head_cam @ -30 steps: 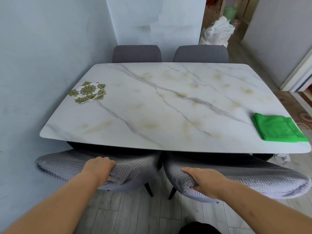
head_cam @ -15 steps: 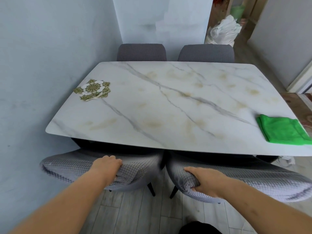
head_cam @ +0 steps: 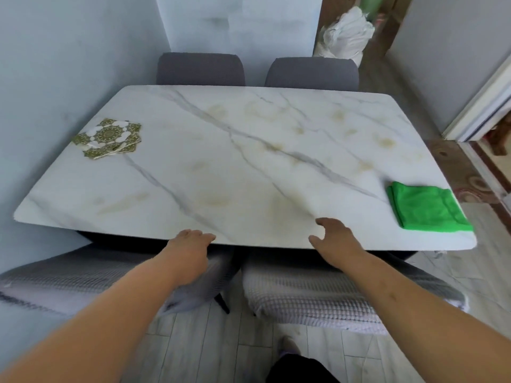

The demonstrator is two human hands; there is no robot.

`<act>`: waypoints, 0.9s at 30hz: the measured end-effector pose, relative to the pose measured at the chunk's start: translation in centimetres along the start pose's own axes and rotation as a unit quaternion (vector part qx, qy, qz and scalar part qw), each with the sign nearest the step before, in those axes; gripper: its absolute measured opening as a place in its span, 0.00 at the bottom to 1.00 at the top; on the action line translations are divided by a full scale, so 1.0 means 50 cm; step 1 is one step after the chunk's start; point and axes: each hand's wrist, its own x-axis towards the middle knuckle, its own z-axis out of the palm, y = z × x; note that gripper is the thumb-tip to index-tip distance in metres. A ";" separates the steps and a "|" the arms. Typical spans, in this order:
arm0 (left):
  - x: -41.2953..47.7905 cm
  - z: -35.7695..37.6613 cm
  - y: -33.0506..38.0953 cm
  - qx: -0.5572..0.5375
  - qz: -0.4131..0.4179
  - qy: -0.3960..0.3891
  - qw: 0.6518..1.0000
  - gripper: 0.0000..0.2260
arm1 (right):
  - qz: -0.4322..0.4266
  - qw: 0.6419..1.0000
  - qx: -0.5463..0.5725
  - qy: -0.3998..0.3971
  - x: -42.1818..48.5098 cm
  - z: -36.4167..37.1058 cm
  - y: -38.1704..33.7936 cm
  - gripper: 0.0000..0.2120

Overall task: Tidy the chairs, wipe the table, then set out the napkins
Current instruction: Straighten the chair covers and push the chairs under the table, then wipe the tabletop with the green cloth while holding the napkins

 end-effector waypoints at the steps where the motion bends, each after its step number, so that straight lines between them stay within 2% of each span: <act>1: 0.009 -0.007 0.014 -0.006 0.003 -0.001 1.000 0.26 | 0.037 0.999 0.000 0.018 0.018 -0.012 0.023 0.27; 4: 0.056 -0.023 0.077 -0.027 0.019 -0.011 0.999 0.26 | 0.132 0.990 0.002 0.053 0.065 -0.049 0.106 0.29; 7: 0.094 -0.032 0.133 -0.059 0.041 0.007 0.997 0.25 | 0.192 0.976 -0.042 0.089 0.103 -0.078 0.184 0.30; 10: 0.144 -0.035 0.189 -0.087 0.065 0.015 0.994 0.25 | 0.235 0.965 -0.089 0.074 0.137 -0.103 0.258 0.31; 16: 0.184 -0.032 0.236 -0.082 0.084 0.022 0.993 0.24 | 0.269 0.958 -0.093 0.024 0.169 -0.102 0.317 0.33; 23: 0.217 -0.039 0.242 -0.089 0.058 0.015 0.994 0.25 | 0.273 0.954 -0.097 0.072 0.191 -0.096 0.322 0.34; 27: 0.213 -0.036 0.226 -0.119 0.035 0.017 0.992 0.26 | 0.200 0.971 -0.071 0.110 0.217 -0.101 0.253 0.36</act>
